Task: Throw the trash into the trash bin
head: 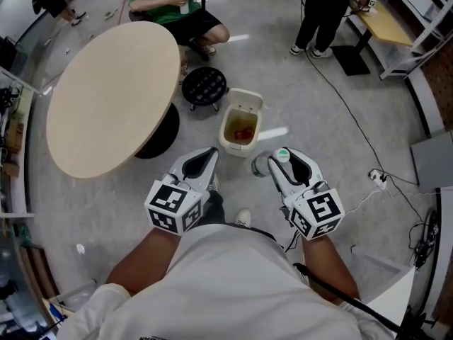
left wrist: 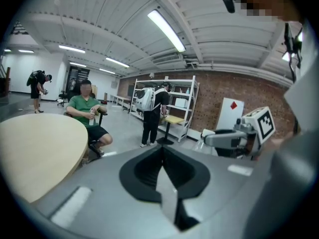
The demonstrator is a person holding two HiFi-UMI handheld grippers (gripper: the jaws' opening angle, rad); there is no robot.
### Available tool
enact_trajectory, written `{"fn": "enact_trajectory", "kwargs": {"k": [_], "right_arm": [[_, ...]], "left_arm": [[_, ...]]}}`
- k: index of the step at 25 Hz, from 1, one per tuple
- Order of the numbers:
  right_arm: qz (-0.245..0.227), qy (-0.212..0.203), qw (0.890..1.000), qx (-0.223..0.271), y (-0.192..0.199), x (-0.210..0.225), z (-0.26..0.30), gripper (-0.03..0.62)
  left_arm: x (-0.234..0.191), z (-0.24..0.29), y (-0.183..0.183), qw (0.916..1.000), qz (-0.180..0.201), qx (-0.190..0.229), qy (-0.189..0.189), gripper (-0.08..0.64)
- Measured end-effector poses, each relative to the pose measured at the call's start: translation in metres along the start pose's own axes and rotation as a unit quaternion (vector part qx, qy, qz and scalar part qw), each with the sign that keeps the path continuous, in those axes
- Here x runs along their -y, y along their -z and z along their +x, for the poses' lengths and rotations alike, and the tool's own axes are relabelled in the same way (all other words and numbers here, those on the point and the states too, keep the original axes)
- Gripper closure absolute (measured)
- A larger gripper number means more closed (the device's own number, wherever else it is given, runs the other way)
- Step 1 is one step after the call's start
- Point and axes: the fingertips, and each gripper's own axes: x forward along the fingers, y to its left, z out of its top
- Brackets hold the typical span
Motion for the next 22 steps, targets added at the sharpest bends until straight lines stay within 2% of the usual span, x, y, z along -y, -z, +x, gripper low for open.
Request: {"fn": "enact_trajectory", "kwargs": {"k": [14, 22], "right_arm": [[-0.001, 0.038, 0.999, -0.02, -0.012, 0.033, 0.083, 0.436], [-0.003, 0.061, 0.997, -0.053, -0.009, 0.047, 0.143, 0.436]], "left_arm": [[-0.078, 0.052, -0.032, 0.9995, 0.018, -0.008, 0.026, 0.552], [-0.134, 0.075, -0.036, 0.9988, 0.01, -0.023, 0.042, 0.552]]}}
